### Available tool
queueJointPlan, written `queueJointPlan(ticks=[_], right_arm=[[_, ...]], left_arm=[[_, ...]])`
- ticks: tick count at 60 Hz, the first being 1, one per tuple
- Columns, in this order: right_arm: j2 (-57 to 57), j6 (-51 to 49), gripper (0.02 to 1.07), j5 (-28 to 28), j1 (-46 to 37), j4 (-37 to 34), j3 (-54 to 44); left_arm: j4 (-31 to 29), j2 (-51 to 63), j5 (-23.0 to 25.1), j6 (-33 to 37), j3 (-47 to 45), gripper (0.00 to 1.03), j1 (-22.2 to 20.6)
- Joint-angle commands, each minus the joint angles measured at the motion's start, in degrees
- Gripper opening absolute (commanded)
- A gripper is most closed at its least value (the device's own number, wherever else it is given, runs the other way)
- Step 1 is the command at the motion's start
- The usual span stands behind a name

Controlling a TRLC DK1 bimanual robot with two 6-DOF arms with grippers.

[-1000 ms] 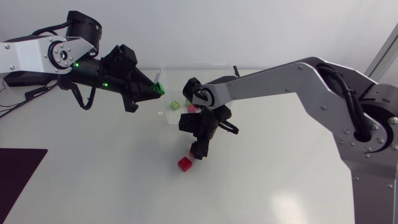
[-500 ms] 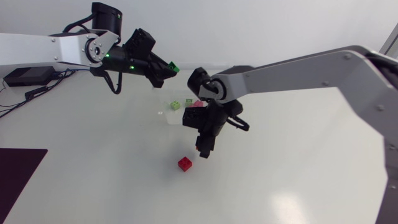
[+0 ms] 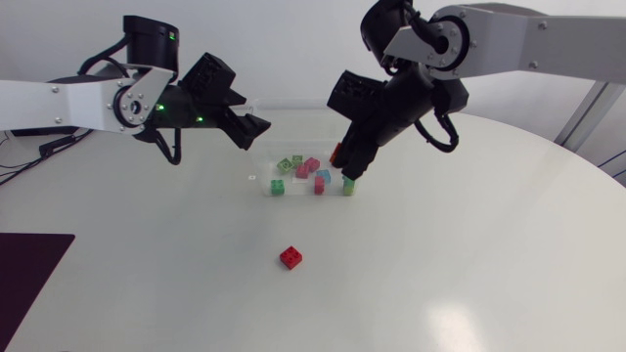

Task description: Pick up the duplo bricks and place them in the container

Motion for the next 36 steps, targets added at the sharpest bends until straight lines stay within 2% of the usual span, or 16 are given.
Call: queueJointPlan(ticks=[1, 4, 13, 21, 30, 32, 33, 34, 35, 36], right_arm=[[-0.46, 3.23, 0.31, -0.52, -0.58, 1.41, 3.35], [0.42, 4.54, 0.31, -0.52, -0.85, 2.99, 4.85], [5.96, 9.55, 0.31, -0.52, -3.31, 7.12, 11.35], [12.55, 12.98, 0.31, -0.61, -4.80, 11.08, 16.54], [18.70, 15.97, 0.33, -0.52, -5.86, 14.85, 21.28], [20.46, 16.23, 0.46, -0.26, -5.94, 14.42, 23.22], [21.51, 16.50, 0.57, -0.09, -6.03, 13.89, 24.36], [22.57, 16.50, 0.74, 0.35, -6.03, 12.92, 25.76], [23.01, 16.50, 0.79, 0.44, -6.03, 12.66, 26.20], [23.45, 16.50, 0.89, 0.71, -6.03, 12.04, 26.91]], left_arm=[[-0.91, -4.39, 0.84, 2.92, -5.36, 0.99, 0.66], [-1.52, -6.50, 2.51, 4.68, -8.00, 0.99, 0.83], [-11.02, -10.98, 9.63, 13.99, -13.09, 0.99, 0.57], [-14.44, -11.42, 10.06, 23.31, -17.84, 0.99, -3.21], [-16.03, -7.73, 10.06, 29.81, -18.46, 0.99, -7.34], [-17.17, -6.59, 10.06, 31.13, -17.75, 0.99, -7.96], [-18.57, -5.44, 10.06, 32.71, -16.96, 0.99, -8.66], [-19.45, -4.65, 9.98, 33.50, -16.26, 0.99, -9.01], [-19.98, -4.04, 10.06, 34.12, -15.73, 0.99, -9.36], [-20.51, -3.42, 9.98, 34.73, -15.29, 0.99, -9.63]])
